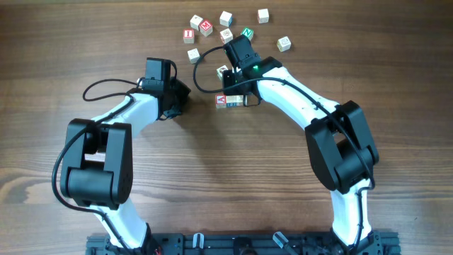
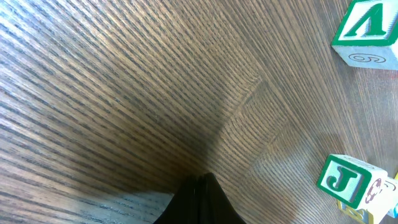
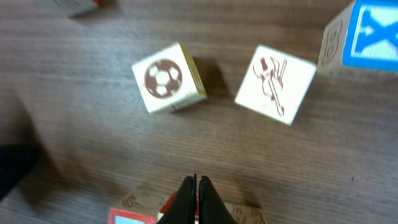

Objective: Form a horizontal line

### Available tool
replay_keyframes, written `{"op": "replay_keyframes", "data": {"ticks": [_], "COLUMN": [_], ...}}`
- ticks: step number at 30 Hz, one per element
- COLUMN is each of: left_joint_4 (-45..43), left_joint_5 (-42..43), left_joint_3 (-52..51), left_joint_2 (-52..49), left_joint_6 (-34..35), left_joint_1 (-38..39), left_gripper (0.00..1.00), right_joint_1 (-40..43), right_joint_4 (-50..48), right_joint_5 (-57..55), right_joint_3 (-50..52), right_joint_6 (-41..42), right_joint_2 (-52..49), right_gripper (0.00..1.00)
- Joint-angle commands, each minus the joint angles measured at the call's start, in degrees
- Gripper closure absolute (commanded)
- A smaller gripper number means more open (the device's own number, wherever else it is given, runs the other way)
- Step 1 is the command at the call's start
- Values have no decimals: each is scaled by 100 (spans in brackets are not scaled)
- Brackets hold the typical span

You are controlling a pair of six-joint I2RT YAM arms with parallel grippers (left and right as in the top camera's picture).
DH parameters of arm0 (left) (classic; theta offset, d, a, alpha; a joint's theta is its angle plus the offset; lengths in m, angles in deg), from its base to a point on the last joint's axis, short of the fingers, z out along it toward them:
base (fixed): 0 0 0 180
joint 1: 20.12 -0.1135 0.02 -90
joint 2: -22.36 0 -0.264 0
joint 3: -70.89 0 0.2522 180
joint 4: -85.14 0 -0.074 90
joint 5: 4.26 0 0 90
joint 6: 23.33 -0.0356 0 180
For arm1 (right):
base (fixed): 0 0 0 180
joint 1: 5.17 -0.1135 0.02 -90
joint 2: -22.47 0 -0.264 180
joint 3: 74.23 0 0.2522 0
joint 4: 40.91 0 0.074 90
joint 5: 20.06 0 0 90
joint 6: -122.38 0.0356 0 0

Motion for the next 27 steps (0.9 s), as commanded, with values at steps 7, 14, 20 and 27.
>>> {"op": "replay_keyframes", "data": {"ticks": [7,14,20,27], "left_joint_4": [380,385,389,389], "left_joint_5": [-782,-782,-782,-785], "left_joint_3": [-535,-535,-533,-535], "left_joint_2": [-706,-706,-706,-706], "left_joint_6": [-31,-33,-31,-31], "left_joint_1": [-26,-26,-26,-26], "left_gripper": [95,95,95,95], "right_joint_1": [13,13,13,13], "right_joint_4": [-48,33,76,-11], "right_joint_5": [337,463,463,463], "right_joint_3": [-7,-7,-7,-7], "right_joint_6": [-125,-122,-125,-142], "right_joint_2": [-94,-96,-122,-258], "right_gripper": [95,96,95,95]}}
